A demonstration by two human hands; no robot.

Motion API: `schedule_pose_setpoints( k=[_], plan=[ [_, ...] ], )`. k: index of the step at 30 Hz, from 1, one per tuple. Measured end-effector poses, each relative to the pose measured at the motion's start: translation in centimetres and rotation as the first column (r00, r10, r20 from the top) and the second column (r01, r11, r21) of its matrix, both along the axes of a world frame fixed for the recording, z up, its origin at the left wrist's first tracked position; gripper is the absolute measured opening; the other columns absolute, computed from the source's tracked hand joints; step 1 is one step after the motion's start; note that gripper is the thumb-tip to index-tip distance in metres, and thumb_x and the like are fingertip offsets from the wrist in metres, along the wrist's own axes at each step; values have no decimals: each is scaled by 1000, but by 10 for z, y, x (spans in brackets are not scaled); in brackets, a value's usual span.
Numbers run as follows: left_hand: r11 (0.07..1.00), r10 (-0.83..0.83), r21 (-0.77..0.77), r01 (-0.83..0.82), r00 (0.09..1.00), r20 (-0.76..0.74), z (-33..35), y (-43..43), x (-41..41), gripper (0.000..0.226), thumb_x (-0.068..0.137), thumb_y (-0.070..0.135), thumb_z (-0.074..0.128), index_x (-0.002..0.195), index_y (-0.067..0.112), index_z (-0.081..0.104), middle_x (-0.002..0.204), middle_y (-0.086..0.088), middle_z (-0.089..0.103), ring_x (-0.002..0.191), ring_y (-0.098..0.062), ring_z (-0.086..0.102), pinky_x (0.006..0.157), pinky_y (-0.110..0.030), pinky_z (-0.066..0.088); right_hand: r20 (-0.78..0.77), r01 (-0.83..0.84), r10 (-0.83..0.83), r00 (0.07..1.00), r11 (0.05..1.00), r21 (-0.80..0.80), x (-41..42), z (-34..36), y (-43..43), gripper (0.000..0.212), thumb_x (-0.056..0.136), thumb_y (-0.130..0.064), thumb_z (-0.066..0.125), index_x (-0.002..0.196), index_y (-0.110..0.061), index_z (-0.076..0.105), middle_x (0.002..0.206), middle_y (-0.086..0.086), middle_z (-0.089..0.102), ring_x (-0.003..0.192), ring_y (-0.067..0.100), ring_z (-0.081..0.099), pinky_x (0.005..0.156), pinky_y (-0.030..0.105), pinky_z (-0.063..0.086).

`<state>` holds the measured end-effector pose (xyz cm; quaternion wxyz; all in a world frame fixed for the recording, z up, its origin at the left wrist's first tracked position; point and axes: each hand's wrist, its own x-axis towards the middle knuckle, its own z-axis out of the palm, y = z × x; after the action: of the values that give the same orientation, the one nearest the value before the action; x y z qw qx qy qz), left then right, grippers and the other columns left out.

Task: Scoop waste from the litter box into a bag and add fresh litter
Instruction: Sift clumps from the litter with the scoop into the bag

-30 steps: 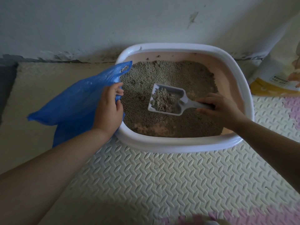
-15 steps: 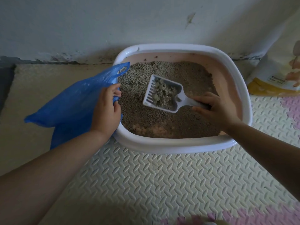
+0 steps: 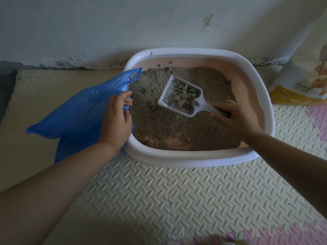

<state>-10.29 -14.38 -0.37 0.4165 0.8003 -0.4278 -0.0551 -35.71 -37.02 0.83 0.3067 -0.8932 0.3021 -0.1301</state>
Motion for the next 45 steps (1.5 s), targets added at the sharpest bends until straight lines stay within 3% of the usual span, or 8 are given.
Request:
schedule_pose_setpoints(
  k=[4,12,18,23,28,34,41,45],
  plan=[
    [1000,-4,-1,4,1000,-9,0,0,1,47,88,-10,45,130,11,46,114,0,50,109,-6,49,95,-9,36,-8,2,-2,1000,1000,17,2,3,2,35,83,-28,69,118,-23,66,88,1,55,75,8,53,66,25,41],
    [1000,2,5,-2,1000,3,1,0,-1,48,88,-10,46,131,10,45,116,-5,51,107,-3,48,94,-6,34,-27,-11,11,1000,1000,14,5,9,1,33,81,-27,71,113,-29,66,87,-8,55,75,6,53,64,25,41],
    [999,2,-39,-6,997,-83,12,2,1,53,84,-12,51,133,10,43,118,-7,50,110,-5,50,99,-16,39,-5,-1,1,1000,999,51,10,22,0,31,78,-35,72,107,-36,62,89,-8,61,76,14,60,69,45,52],
    [994,1,-112,-15,992,-126,30,19,8,60,81,-13,55,134,13,40,119,-8,50,115,-15,52,103,-24,39,31,-21,19,999,999,45,30,43,15,27,77,-29,75,101,-31,63,84,-10,59,70,9,54,66,31,48],
    [984,39,-167,-56,994,-104,53,47,19,60,82,-13,58,134,9,39,118,-13,51,117,-14,52,106,-20,37,19,-79,78,997,995,57,58,66,35,26,75,-25,77,97,-29,63,81,-11,59,68,-4,52,61,8,41],
    [976,62,-203,-76,995,-75,77,88,27,62,82,-11,61,135,12,37,119,-13,52,120,-14,52,106,-23,38,21,-209,208,978,975,74,94,91,59,29,74,-26,78,89,-43,60,79,-13,65,70,2,60,60,13,46],
    [976,104,-182,-122,989,-104,81,130,30,70,79,-12,64,134,22,36,120,-11,51,120,-14,51,108,-25,37,-13,-303,305,952,949,87,134,116,87,26,73,-24,78,97,-29,69,78,-11,70,67,1,63,62,18,50],
    [978,124,-152,-141,986,-113,79,145,28,72,78,-11,65,135,22,36,120,-5,50,121,-9,49,107,-22,37,-45,-331,334,942,942,50,155,127,97,24,71,-26,79,90,-34,68,72,-13,68,63,-3,60,61,14,46]
  ],
)
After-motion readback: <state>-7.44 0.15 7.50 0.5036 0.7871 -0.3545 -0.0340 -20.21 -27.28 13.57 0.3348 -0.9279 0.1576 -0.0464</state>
